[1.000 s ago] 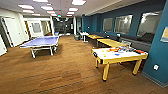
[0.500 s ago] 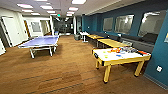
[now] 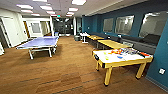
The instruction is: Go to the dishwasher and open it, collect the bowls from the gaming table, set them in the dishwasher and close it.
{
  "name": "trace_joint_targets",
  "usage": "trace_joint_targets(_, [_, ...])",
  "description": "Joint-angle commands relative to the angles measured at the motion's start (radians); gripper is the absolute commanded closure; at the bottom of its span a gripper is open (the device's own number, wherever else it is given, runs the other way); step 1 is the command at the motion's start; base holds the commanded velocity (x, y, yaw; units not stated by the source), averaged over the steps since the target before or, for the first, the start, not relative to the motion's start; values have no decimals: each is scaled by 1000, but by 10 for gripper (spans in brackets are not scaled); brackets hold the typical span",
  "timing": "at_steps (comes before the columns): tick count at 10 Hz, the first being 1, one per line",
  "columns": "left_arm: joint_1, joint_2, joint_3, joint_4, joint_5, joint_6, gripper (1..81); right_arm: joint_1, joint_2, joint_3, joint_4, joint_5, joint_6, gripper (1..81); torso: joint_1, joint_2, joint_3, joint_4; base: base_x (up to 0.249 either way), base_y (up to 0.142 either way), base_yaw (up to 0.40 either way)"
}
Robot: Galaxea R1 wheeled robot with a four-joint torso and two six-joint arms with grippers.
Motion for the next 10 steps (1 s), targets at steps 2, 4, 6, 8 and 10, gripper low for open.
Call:
trace_joint_targets(2, [-44,-12,1,3,43,4,10,46,9,6,0,-48,-5,10,0,0,0,0,166,72,0])
trace_joint_targets(4, [-44,-11,1,3,43,4,10,44,9,6,0,-47,-5,10,1,0,0,0,166,72,0])
trace_joint_targets(6, [-44,-9,1,3,43,4,10,43,9,5,0,-47,-5,10,0,0,0,0,166,73,0])
trace_joint_targets(8, [-44,-9,1,3,43,4,10,40,7,5,0,-47,-5,10,0,0,0,0,166,79,0])
trace_joint_targets(10, [-42,-8,1,4,43,4,10,40,7,6,0,-47,-5,10,0,0,0,0,166,82,0])
